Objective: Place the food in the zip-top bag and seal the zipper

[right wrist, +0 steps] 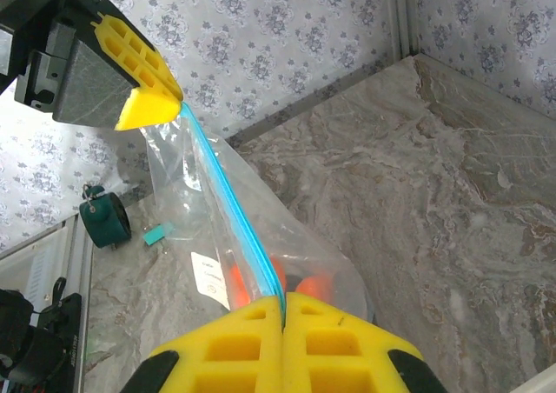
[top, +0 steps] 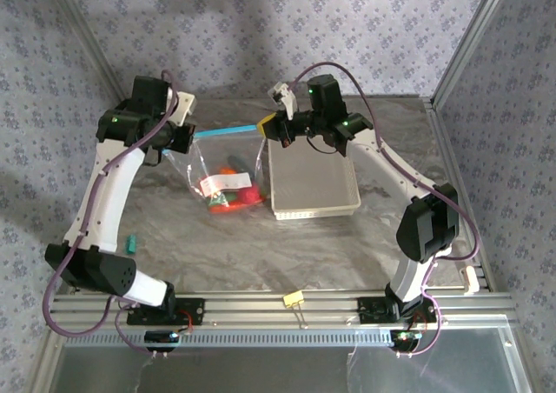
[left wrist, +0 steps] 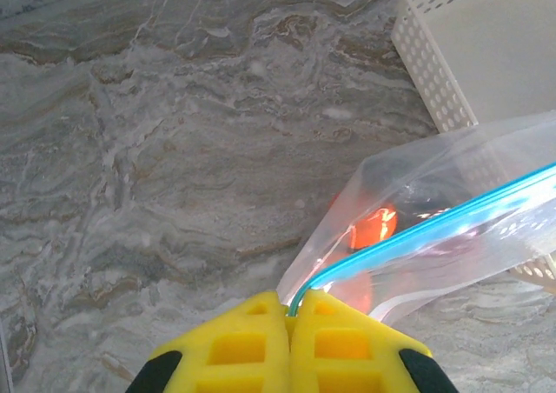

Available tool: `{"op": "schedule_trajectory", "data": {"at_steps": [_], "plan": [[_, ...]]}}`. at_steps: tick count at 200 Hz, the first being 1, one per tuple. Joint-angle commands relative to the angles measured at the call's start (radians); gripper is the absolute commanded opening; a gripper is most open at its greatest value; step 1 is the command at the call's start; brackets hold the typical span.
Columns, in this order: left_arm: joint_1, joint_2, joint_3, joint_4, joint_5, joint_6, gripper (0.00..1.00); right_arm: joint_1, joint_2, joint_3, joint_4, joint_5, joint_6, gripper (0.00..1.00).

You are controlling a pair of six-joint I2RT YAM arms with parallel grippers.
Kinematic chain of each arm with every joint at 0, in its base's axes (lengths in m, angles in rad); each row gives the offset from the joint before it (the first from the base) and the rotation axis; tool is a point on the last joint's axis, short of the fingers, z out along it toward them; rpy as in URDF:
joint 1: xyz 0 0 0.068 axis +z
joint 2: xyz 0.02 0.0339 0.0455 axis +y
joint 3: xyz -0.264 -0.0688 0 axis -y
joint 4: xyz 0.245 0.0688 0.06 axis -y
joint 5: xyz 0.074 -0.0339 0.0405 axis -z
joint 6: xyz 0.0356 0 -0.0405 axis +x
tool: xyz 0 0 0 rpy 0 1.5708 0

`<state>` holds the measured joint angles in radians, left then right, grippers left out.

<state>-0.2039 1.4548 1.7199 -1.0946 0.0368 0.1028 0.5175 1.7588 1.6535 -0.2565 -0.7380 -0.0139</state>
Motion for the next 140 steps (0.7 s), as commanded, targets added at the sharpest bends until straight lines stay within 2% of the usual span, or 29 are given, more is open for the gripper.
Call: {"op": "schedule_trajectory", "data": {"at_steps": [1, 140], "plan": [[0.043, -0.038, -0.015, -0.016, -0.075, -0.02, 0.0, -0.039, -0.043, -0.001, -0.004, 0.046, 0.015, 0.0], [0.09, -0.097, -0.08, -0.009, -0.086, -0.058, 0.0, -0.039, -0.049, -0.004, -0.003, 0.062, 0.025, 0.0]]}}
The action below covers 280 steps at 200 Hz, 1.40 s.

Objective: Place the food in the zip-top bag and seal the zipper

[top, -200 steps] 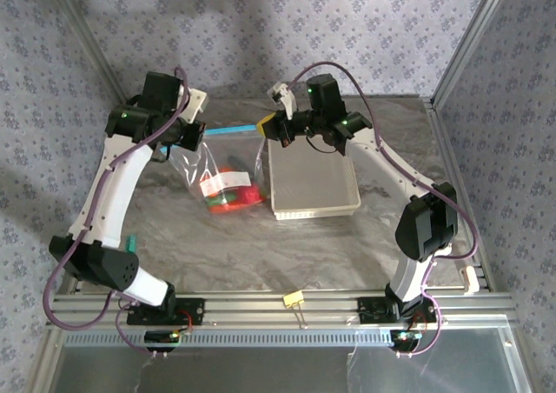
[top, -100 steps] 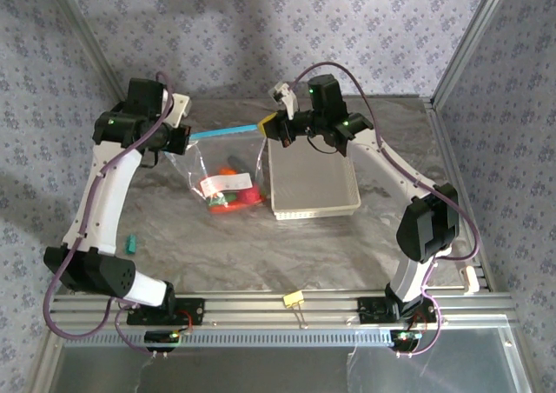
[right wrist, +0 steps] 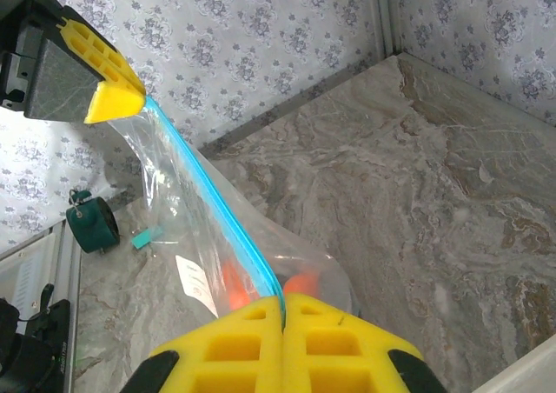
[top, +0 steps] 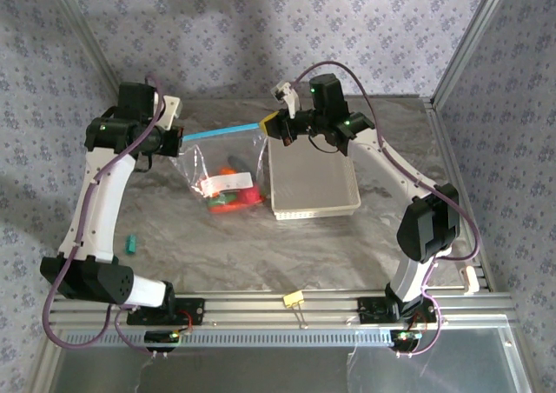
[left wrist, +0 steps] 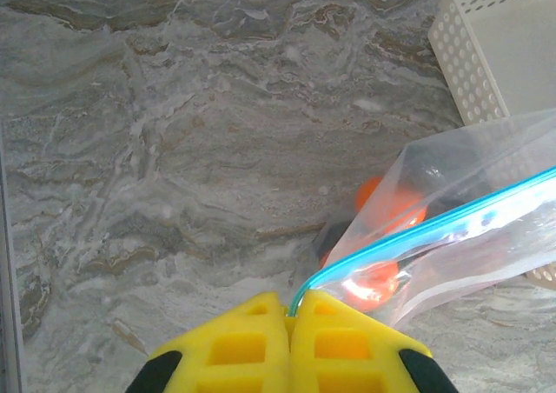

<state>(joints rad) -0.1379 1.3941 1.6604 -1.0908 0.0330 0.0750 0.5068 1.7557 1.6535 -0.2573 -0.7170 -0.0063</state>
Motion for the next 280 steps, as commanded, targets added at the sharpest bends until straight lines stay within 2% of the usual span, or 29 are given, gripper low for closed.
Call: {"op": "schedule_trajectory", "data": {"at_steps": [1, 53, 78, 94, 152, 179, 198, 222, 235, 258, 280], "plan": [[0.024, -0.037, -0.021, -0.012, -0.083, -0.032, 0.0, -0.028, -0.047, -0.004, -0.003, 0.041, 0.017, 0.0], [0.024, -0.089, -0.08, 0.035, -0.142, -0.078, 0.0, -0.017, -0.049, -0.004, 0.0, 0.06, 0.022, 0.0], [0.017, -0.144, -0.161, 0.134, -0.14, -0.121, 0.0, 0.017, -0.05, -0.006, 0.012, 0.075, 0.031, 0.0], [-0.028, -0.185, -0.218, 0.194, -0.16, -0.137, 0.0, 0.059, -0.054, 0.0, -0.002, 0.116, 0.012, 0.0], [-0.232, -0.342, -0.272, 0.216, -0.41, -0.17, 0.0, 0.147, -0.158, -0.046, 0.007, 0.227, 0.006, 0.0], [-0.295, -0.397, -0.228, 0.162, -0.47, -0.182, 0.0, 0.174, -0.21, -0.055, 0.009, 0.236, 0.009, 0.0], [-0.31, -0.41, -0.202, 0.127, -0.469, -0.189, 0.0, 0.183, -0.213, -0.046, -0.003, 0.246, 0.02, 0.0], [-0.303, -0.394, -0.232, 0.173, -0.492, -0.165, 0.0, 0.176, -0.172, -0.01, -0.035, 0.299, 0.029, 0.0], [-0.263, -0.355, -0.261, 0.233, -0.478, -0.138, 0.0, 0.159, -0.123, 0.031, -0.06, 0.316, 0.044, 0.0], [-0.119, -0.234, -0.285, 0.339, -0.31, -0.132, 0.0, 0.116, 0.017, 0.153, -0.119, 0.325, 0.082, 0.0], [-0.041, -0.101, -0.287, 0.459, -0.237, -0.126, 0.0, 0.074, 0.162, 0.289, -0.17, 0.317, 0.104, 0.0]]}}
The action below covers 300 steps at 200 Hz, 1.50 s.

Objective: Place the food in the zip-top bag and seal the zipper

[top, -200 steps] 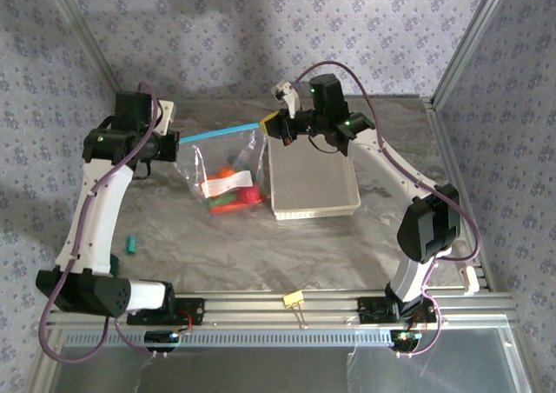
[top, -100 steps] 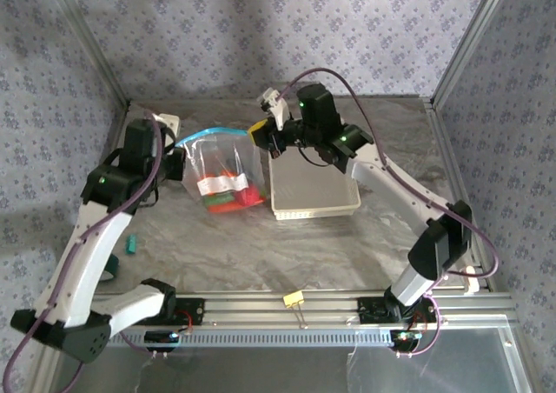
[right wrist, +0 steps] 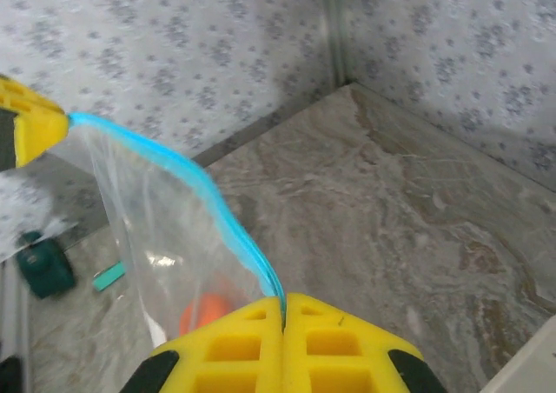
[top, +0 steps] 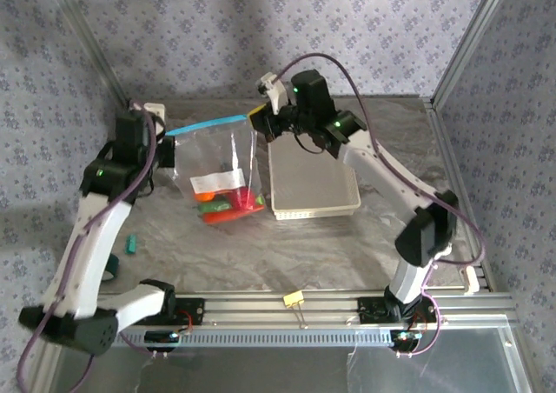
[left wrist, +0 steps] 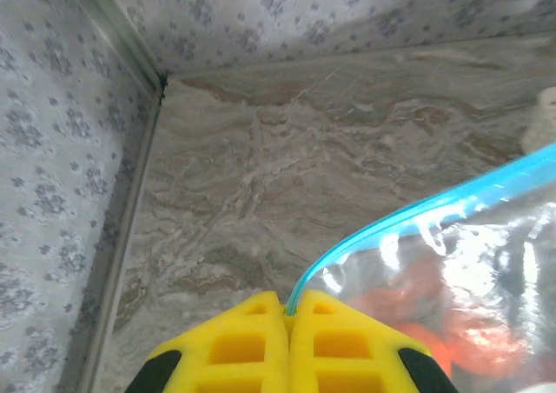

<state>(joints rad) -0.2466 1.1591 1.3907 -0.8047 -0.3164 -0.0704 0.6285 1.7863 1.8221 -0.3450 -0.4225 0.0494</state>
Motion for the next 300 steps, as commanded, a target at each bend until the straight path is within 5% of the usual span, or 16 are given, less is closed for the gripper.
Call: {"op": "schedule_trajectory", "data": {"at_steps": [1, 125, 152, 186, 240, 273, 300], "plan": [[0.071, 0.141, -0.016, 0.177, 0.115, 0.019, 0.0, -0.049, 0.138, 0.127, -0.082, 0.021, 0.049, 0.0], [0.112, 0.843, 0.373, 0.476, 0.244, 0.02, 0.0, -0.168, 0.637, 0.583, -0.092, 0.145, 0.102, 0.0], [0.103, 0.937, 0.466, 0.414, 0.266, 0.011, 0.0, -0.185, 0.702, 0.648, -0.104, 0.124, 0.121, 0.11], [0.095, 0.977, 0.479, 0.41, 0.253, -0.012, 0.04, -0.198, 0.718, 0.653, -0.092, 0.119, 0.139, 0.5], [0.1, 1.007, 0.497, 0.39, 0.195, -0.054, 0.29, -0.224, 0.642, 0.645, -0.068, 0.116, 0.128, 0.7], [0.119, 1.004, 0.499, 0.42, 0.209, -0.11, 0.33, -0.251, 0.552, 0.619, -0.086, 0.12, 0.115, 0.72], [0.127, 0.918, 0.435, 0.515, 0.166, -0.132, 0.33, -0.265, 0.406, 0.441, -0.049, 0.242, 0.104, 0.73]]}}
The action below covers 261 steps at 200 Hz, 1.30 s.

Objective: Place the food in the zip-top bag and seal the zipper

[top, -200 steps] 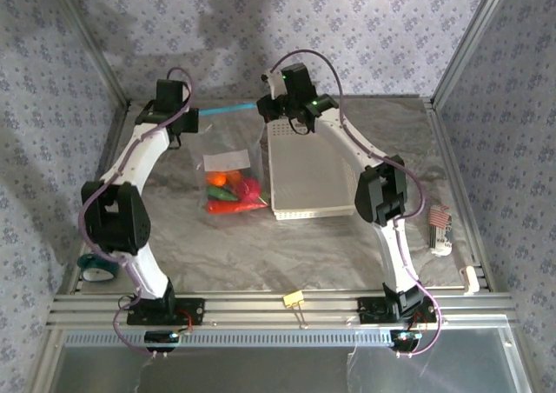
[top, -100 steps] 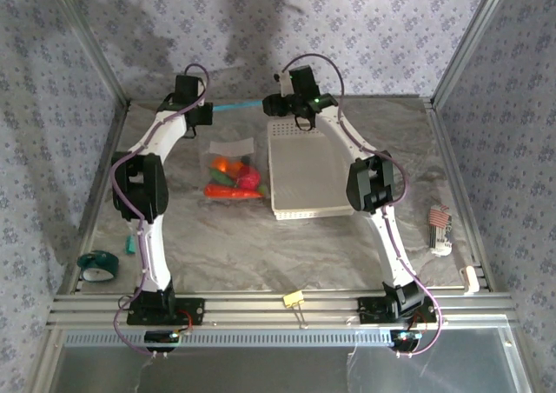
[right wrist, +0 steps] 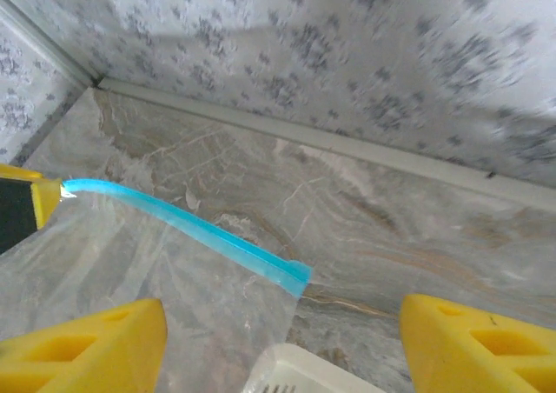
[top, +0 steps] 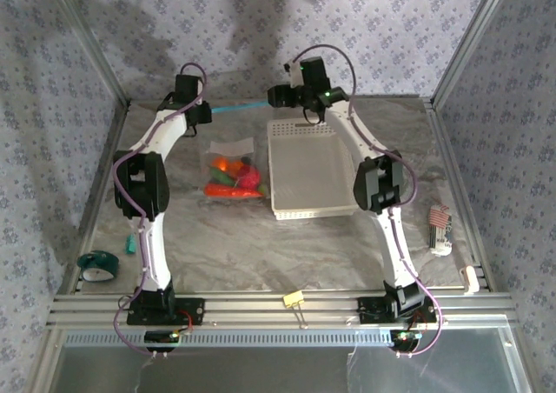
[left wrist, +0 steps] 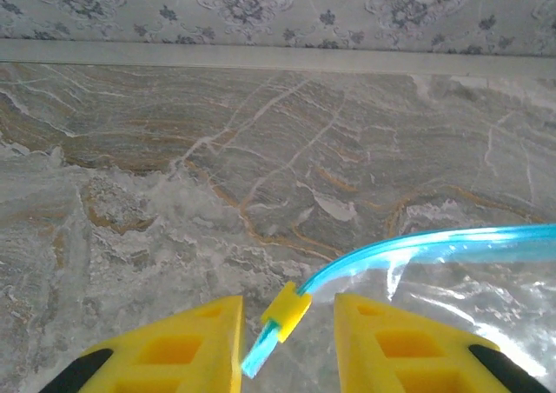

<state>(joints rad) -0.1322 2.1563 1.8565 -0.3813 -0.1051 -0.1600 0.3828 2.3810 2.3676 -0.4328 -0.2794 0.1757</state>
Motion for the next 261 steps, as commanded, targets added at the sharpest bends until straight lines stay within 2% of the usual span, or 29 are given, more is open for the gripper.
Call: {"op": "schedule_trajectory", "data": {"at_steps": [1, 41, 69, 122, 152, 166, 188, 214, 261], "plan": [[0.013, -0.084, -0.035, 0.094, -0.048, -0.042, 0.33, -0.02, -0.195, -0.113, 0.041, 0.106, -0.022, 0.73], [0.013, -0.303, -0.194, 0.173, -0.148, -0.015, 0.29, -0.042, -0.44, -0.488, 0.062, 0.377, 0.024, 0.73], [0.015, -0.532, -0.426, 0.224, -0.169, -0.028, 0.29, -0.065, -0.597, -0.751, 0.059, 0.452, 0.045, 0.71], [0.018, -0.964, -0.901, 0.22, -0.133, -0.119, 0.32, -0.099, -0.773, -1.096, 0.04, 0.371, 0.14, 0.73], [0.022, -1.182, -1.097, 0.211, -0.24, -0.1, 0.38, -0.141, -0.802, -1.213, 0.1, 0.301, 0.185, 0.74], [0.041, -1.237, -1.128, 0.174, -0.276, -0.087, 0.42, -0.163, -0.791, -1.224, 0.117, 0.266, 0.185, 0.74], [0.084, -1.285, -1.141, 0.11, -0.265, -0.095, 0.43, -0.189, -0.756, -1.226, 0.138, 0.213, 0.199, 0.74], [0.106, -1.336, -1.159, 0.109, -0.256, -0.111, 0.43, -0.203, -0.71, -1.226, 0.165, 0.141, 0.225, 0.73], [0.127, -1.328, -1.143, 0.086, -0.246, -0.115, 0.45, -0.206, -0.659, -1.237, 0.231, 0.022, 0.291, 0.73]]}}
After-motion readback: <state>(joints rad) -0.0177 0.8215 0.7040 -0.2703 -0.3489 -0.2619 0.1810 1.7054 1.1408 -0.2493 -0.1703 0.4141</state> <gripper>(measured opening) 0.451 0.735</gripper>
